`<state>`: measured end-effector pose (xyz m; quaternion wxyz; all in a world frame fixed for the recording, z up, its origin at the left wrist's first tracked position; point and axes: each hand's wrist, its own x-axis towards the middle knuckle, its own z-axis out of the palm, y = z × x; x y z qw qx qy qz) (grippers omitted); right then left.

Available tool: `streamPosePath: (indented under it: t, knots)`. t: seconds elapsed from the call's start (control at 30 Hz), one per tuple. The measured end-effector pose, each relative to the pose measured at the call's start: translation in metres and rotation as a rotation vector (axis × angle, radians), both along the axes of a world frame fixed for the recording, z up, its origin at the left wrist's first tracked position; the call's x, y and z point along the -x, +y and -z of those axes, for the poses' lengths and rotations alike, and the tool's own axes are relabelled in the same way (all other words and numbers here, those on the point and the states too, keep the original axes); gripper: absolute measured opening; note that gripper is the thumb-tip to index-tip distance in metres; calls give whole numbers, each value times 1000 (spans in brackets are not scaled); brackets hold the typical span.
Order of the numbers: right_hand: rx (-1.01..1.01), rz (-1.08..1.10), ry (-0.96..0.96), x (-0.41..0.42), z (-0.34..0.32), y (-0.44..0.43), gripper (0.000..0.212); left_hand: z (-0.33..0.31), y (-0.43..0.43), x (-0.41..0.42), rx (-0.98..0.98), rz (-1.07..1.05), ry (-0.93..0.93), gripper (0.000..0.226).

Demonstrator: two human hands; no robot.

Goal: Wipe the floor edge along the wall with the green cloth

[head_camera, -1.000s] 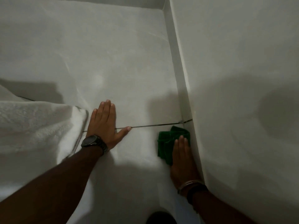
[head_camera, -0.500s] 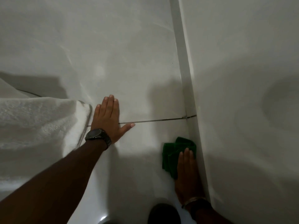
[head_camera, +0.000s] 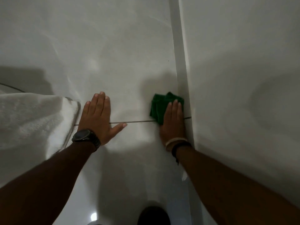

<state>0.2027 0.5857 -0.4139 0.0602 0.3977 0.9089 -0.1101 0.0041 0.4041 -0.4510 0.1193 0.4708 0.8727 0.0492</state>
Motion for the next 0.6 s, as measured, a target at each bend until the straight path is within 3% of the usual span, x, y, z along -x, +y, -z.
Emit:
streamPosePath:
  t: [0.13, 0.27, 0.6]
  knots:
    - [-29, -88, -27, 41, -1, 51, 61, 4, 0, 2, 2, 2, 25, 114]
    - [-34, -63, -7, 42, -2, 48, 60, 3, 0, 1, -3, -1, 15, 114]
    - [114, 36, 71, -117, -2, -96, 72, 3, 1, 2, 6, -2, -10, 115]
